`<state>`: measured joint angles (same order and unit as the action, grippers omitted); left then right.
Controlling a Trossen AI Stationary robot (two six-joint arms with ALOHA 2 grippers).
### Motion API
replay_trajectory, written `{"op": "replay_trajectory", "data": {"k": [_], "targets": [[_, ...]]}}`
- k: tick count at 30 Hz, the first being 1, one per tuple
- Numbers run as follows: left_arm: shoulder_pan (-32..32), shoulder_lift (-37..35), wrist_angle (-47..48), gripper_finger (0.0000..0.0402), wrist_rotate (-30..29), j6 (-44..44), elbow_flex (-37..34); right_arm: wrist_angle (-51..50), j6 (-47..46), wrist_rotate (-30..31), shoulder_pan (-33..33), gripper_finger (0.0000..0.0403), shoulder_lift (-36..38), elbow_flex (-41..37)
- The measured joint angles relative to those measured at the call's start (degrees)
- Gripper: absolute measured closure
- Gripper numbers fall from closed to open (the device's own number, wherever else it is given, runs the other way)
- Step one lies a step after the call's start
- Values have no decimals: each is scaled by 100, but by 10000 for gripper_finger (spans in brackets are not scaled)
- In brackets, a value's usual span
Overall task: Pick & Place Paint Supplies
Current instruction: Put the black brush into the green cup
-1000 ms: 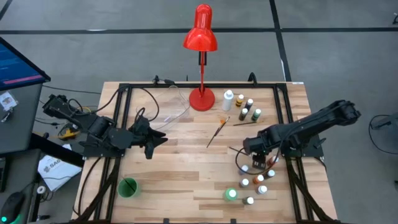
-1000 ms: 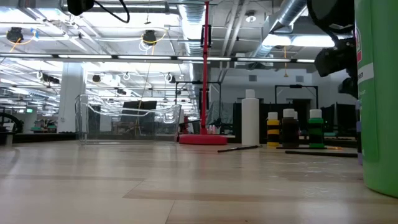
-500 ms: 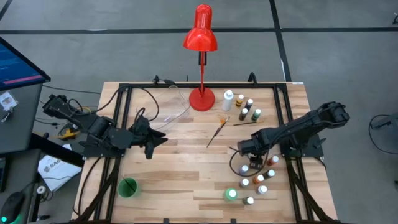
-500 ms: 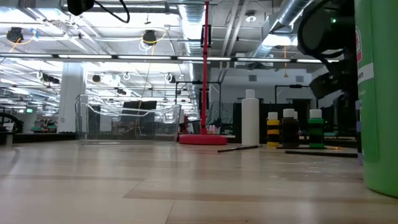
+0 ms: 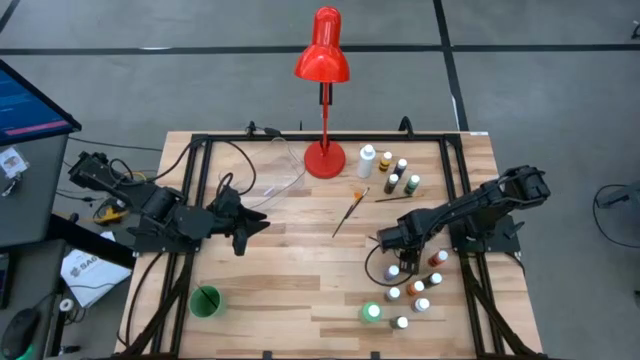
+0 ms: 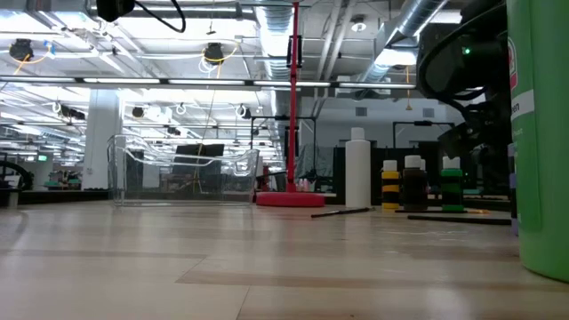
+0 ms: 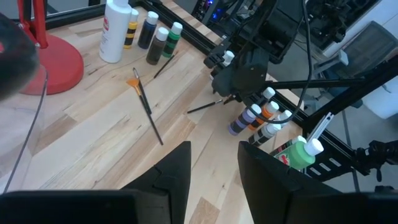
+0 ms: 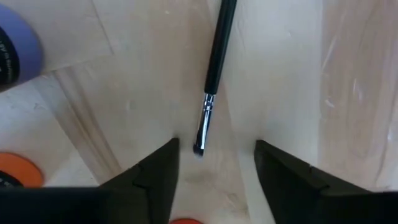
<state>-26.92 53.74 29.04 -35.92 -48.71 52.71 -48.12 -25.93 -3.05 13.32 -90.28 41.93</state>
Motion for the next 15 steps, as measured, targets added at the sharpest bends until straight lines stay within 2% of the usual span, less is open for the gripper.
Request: {"op": "replay_trajectory", "data": {"k": [9,15], "targets": [[0,0,0,275,9,25,0,-20,-46,-35,0,381,-20,-4],[-2,0,2,275,9,31,0,-110,-44,-46,0,399,-33,59]]}}
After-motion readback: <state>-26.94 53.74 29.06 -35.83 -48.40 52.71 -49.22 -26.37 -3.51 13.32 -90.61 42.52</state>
